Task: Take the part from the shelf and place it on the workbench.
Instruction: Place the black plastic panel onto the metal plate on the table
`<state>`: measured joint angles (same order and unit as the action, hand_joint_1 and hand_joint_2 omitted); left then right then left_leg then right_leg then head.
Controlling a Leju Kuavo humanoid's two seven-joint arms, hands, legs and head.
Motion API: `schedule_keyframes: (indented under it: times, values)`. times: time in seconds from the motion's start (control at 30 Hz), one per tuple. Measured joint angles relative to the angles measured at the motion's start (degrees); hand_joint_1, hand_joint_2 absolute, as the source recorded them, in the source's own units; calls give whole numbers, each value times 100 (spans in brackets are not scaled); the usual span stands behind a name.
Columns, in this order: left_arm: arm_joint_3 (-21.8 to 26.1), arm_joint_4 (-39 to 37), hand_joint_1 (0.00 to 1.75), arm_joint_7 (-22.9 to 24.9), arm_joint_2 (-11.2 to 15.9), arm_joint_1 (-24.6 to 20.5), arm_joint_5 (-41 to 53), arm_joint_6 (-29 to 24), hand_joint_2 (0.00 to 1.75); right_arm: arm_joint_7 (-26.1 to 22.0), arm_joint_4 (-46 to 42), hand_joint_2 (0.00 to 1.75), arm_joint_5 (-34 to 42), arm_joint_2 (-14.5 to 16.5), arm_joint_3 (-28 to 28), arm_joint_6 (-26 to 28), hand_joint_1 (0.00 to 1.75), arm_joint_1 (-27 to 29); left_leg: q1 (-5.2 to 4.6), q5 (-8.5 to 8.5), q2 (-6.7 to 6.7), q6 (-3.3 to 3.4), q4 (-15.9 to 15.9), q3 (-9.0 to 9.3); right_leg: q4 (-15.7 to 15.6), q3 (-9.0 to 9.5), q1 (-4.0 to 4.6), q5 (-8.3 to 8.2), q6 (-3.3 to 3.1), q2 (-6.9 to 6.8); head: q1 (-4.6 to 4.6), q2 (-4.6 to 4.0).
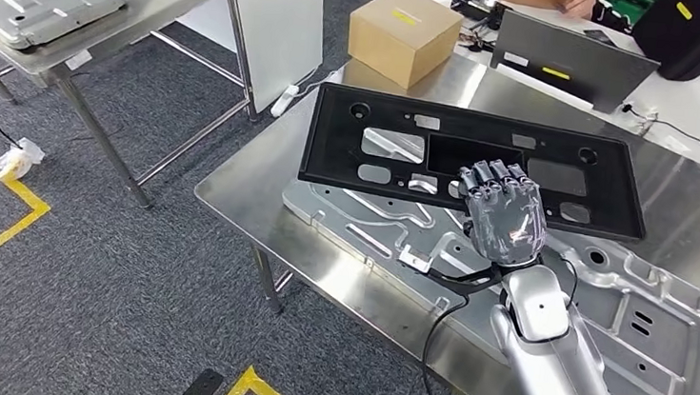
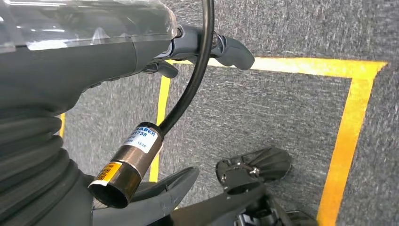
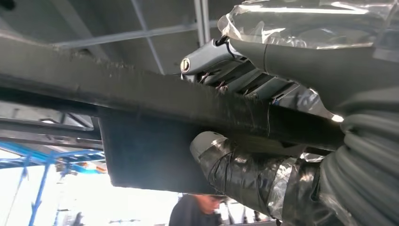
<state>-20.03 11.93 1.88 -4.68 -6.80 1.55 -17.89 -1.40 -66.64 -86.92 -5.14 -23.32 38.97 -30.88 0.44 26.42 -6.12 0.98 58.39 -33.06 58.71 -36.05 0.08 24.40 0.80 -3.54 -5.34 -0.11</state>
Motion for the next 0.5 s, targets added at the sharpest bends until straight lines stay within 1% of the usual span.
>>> schedule_keyframes:
  times: [0.03, 0.07, 0.1, 0.13, 0.17, 0.2, 0.23, 0.27, 0.3, 0.33, 0.37, 0.4, 0.43, 0.47, 0.5]
  values:
    - [1, 0, 0, 0, -1, -4, 0, 0, 175, 0, -1, 175, 0, 1, 10, 0, 175, 1, 6, 18, -36, -35, -2, 14, -14, 6, -12, -10, -36, 69, 0, 0]
    - [1, 1, 0, 0, -1, -9, 0, 0, 175, 0, -3, 175, 1, 5, 20, 0, 175, 1, 17, 57, 14, -69, 28, 20, -38, 19, -25, -22, -72, 133, 1, 0]
    - [2, 1, 0, 0, -1, -14, 0, -2, 175, 0, -3, 175, 1, 9, 27, 0, 175, -5, 30, 143, 128, -97, 136, -11, -62, 36, -44, -38, -113, 194, 3, 0]
    - [2, 1, 0, 1, -1, -13, 0, -3, 175, 0, -4, 175, 2, 19, 30, 0, 175, -11, 44, 289, 285, -117, 369, -104, -83, 53, -67, -52, -152, 257, 9, 0]
    - [3, 1, 0, 3, 1, -4, 0, -4, 175, 0, -3, 175, 2, 33, 30, 0, 175, -14, 51, 470, 441, -128, 708, -249, -87, 56, -69, -54, -175, 322, 13, 0]
    - [4, 0, 0, 5, 1, 10, 0, -5, 175, -3, -1, 175, 2, 46, 30, 0, 175, -9, 53, 651, 526, -137, 1100, -436, -83, 54, -70, -55, -193, 395, 17, 0]
    - [4, 0, 0, 8, 2, 26, -1, -4, 175, -8, 1, 175, 2, 59, 29, 0, 175, 3, 54, 766, 562, -144, 1439, -608, -75, 52, -68, -54, -200, 481, 18, 0]
    - [5, 0, 0, 9, 2, 37, -1, -4, 175, -15, 2, 175, 2, 67, 28, 0, 175, 16, 55, 769, 576, -147, 1606, -707, -62, 50, -65, -51, -201, 568, 18, 0]
    - [5, 0, 0, 10, 2, 42, -2, -3, 175, -24, 4, 175, 2, 70, 28, 0, 175, 27, 55, 655, 584, -142, 1552, -704, -44, 49, -63, -46, -197, 657, 18, 0]
    - [5, 0, 0, 10, 3, 43, -2, -3, 175, -31, 4, 175, 2, 73, 28, 0, 175, 33, 58, 450, 616, -130, 1286, -600, -20, 48, -64, -37, -188, 743, 18, 0]
    - [5, 0, 0, 10, 5, 41, -2, -3, 175, -36, 4, 175, 4, 78, 28, 0, 175, 35, 62, 232, 718, -111, 894, -438, 6, 43, -69, -23, -174, 820, 18, 0]
    - [5, 0, 0, 10, 9, 41, -2, -3, 175, -39, 4, 175, 7, 83, 28, 0, 175, 32, 72, 82, 848, -93, 527, -278, 42, 26, -65, -9, -151, 894, 17, 0]
    - [7, 0, 0, 11, 14, 41, -2, -3, 175, -39, 4, 175, 11, 90, 28, 0, 175, 29, 75, 1, 957, -78, 275, -166, 67, 1, -71, -4, -120, 966, 17, 0]
    - [8, 0, 0, 13, 17, 42, -3, -2, 175, -40, 5, 175, 15, 96, 28, 0, 175, 31, 70, -13, 1029, -63, 151, -111, 81, -26, -80, -5, -82, 1032, 16, 0]
    - [10, 0, 0, 15, 20, 41, -3, -2, 175, -42, 5, 175, 20, 98, 30, 0, 175, 34, 60, 3, 1015, -48, 129, -96, 78, -49, -89, -18, -40, 1099, 17, 0]
